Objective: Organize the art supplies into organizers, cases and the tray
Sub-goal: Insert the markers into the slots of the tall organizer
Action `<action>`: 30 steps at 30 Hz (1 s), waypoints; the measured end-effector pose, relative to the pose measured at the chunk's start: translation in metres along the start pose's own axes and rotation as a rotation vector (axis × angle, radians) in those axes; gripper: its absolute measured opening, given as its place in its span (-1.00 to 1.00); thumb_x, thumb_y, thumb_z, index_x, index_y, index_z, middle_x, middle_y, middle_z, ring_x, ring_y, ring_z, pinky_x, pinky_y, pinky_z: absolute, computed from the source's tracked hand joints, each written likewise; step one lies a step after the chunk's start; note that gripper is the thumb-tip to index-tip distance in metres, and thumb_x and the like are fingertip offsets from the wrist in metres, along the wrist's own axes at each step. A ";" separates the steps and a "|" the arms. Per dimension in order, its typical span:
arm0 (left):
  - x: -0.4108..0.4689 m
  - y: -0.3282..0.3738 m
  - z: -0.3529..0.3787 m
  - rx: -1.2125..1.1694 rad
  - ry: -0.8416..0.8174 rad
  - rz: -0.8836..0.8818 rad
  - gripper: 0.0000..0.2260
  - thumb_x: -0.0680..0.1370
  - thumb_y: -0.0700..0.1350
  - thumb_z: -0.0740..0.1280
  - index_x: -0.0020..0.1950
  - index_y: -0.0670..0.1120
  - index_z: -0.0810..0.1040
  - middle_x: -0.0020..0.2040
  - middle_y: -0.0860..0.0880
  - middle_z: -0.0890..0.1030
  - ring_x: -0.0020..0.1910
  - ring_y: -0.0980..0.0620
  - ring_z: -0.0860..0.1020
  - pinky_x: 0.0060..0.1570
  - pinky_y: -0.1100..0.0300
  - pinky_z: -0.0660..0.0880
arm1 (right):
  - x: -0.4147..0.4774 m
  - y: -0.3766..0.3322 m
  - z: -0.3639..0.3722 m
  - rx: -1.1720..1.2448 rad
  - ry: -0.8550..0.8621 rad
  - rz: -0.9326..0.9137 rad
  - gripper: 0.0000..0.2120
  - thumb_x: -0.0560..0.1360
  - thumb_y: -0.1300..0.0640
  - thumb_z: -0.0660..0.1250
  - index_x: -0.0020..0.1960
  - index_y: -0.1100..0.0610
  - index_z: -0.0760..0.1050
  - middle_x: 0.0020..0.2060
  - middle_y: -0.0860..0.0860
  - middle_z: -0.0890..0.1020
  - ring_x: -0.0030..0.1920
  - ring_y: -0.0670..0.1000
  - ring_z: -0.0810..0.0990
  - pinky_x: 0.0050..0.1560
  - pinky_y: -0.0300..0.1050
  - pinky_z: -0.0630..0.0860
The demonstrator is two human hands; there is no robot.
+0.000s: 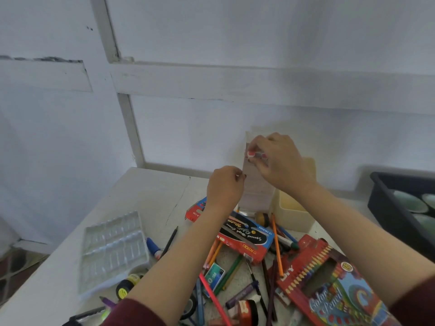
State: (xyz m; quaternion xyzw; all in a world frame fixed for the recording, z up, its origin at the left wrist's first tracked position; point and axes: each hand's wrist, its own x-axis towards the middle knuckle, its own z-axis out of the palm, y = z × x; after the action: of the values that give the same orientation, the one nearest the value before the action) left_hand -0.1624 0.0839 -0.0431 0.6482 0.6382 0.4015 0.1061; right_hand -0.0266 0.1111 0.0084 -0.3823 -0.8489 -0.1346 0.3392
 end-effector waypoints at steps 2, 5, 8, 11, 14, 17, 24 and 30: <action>0.001 0.001 -0.001 0.000 0.012 0.016 -0.78 0.58 -0.13 0.24 0.06 -0.17 0.66 0.00 -0.10 0.67 -0.03 -0.05 0.59 -0.02 0.19 0.44 | 0.000 0.002 0.004 -0.003 -0.004 0.010 -0.89 0.40 0.24 0.39 -0.11 0.13 0.50 -0.24 0.01 0.63 -0.16 0.08 0.52 -0.06 -0.19 0.17; 0.004 0.001 -0.001 0.006 0.019 0.028 -0.77 0.58 -0.14 0.24 0.01 -0.20 0.67 -0.04 -0.12 0.67 -0.07 -0.07 0.60 -0.04 0.13 0.48 | 0.001 0.005 0.010 0.002 -0.002 0.022 -0.89 0.39 0.24 0.39 -0.12 0.12 0.49 -0.25 0.00 0.63 -0.17 0.07 0.50 -0.05 -0.21 0.15; 0.003 0.001 -0.001 0.015 0.026 0.039 -0.76 0.58 -0.14 0.23 0.00 -0.21 0.66 -0.06 -0.14 0.67 -0.08 -0.08 0.60 -0.04 0.12 0.48 | 0.002 0.007 0.014 -0.001 0.003 0.030 -0.89 0.38 0.24 0.40 -0.13 0.13 0.50 -0.27 0.00 0.62 -0.18 0.07 0.50 -0.06 -0.18 0.16; 0.003 0.000 -0.001 0.030 0.030 0.053 -0.75 0.59 -0.14 0.22 0.00 -0.22 0.66 -0.06 -0.13 0.67 -0.08 -0.07 0.60 -0.06 0.15 0.46 | 0.002 0.008 0.016 -0.004 0.018 0.035 -0.90 0.38 0.24 0.39 -0.15 0.14 0.49 -0.29 0.01 0.62 -0.20 0.08 0.49 -0.09 -0.17 0.17; 0.004 0.000 -0.002 0.044 0.021 0.065 -0.75 0.59 -0.13 0.21 0.00 -0.22 0.66 -0.06 -0.13 0.67 -0.08 -0.07 0.60 -0.07 0.17 0.46 | 0.002 0.008 0.018 -0.012 0.030 0.034 -0.91 0.38 0.24 0.39 -0.15 0.15 0.50 -0.29 0.02 0.61 -0.20 0.08 0.49 -0.09 -0.16 0.18; 0.005 -0.001 -0.004 0.055 -0.003 0.076 -0.76 0.60 -0.13 0.21 0.02 -0.20 0.65 -0.05 -0.13 0.67 -0.08 -0.05 0.59 -0.08 0.22 0.41 | 0.001 0.008 0.019 -0.016 0.034 0.029 -0.92 0.39 0.24 0.39 -0.15 0.15 0.50 -0.30 0.03 0.61 -0.21 0.08 0.49 -0.10 -0.16 0.19; -0.011 -0.016 -0.018 0.039 -0.109 0.005 -0.81 0.55 -0.16 0.26 0.09 -0.13 0.62 0.03 -0.04 0.65 -0.01 0.03 0.57 0.00 0.25 0.43 | -0.007 -0.006 0.012 -0.072 0.056 -0.005 -0.78 0.35 0.28 0.38 -0.01 0.15 0.52 -0.17 0.03 0.63 -0.08 0.11 0.54 -0.09 -0.10 0.29; -0.055 -0.052 -0.049 0.017 -0.131 -0.039 -0.85 0.52 -0.22 0.29 0.00 -0.09 0.64 -0.07 0.03 0.64 -0.12 0.14 0.56 -0.04 0.35 0.44 | -0.050 -0.049 0.016 0.081 -0.119 -0.096 -0.86 0.41 0.19 0.35 -0.03 0.11 0.55 -0.13 0.00 0.63 -0.06 0.05 0.56 0.01 -0.07 0.41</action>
State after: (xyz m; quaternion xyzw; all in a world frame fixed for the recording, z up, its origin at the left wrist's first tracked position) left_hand -0.2256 0.0239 -0.0652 0.6614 0.6458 0.3506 0.1500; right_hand -0.0465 0.0580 -0.0355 -0.3344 -0.8897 -0.0933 0.2965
